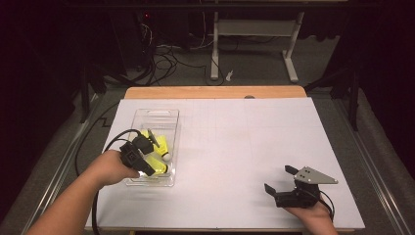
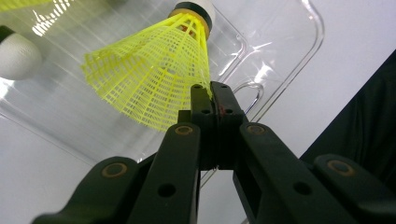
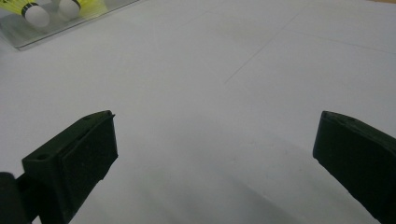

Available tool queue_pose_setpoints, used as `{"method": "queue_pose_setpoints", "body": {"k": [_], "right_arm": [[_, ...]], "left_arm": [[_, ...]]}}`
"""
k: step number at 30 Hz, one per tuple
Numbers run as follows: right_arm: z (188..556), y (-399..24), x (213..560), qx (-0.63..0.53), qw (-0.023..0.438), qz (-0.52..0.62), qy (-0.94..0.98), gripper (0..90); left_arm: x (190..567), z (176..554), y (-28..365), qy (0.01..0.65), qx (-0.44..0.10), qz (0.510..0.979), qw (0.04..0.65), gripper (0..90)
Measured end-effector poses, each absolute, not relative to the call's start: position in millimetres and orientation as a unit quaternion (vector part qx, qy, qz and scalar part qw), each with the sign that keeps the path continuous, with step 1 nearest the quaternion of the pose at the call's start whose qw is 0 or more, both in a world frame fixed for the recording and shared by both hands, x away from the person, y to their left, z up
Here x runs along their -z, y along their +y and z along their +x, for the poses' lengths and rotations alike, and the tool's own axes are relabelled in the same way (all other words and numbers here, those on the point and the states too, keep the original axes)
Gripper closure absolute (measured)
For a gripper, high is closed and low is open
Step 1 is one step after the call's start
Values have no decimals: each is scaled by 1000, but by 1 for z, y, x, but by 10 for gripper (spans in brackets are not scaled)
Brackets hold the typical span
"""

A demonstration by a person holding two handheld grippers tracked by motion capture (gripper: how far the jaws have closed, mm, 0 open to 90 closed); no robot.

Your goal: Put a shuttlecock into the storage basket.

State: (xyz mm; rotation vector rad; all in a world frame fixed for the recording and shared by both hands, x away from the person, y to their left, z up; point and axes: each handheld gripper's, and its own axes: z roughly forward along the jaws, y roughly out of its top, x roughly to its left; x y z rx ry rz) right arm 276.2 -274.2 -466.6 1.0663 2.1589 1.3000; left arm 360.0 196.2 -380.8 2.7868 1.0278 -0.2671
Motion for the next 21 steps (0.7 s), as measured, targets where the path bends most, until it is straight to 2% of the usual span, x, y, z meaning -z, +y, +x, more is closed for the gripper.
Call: {"method": "queue_pose_setpoints", "body": {"k": [21], "right_arm": [[276, -273, 467, -463, 201, 383, 774, 4]], "left_arm": [[390, 359, 204, 358, 98, 925, 82, 891]]}}
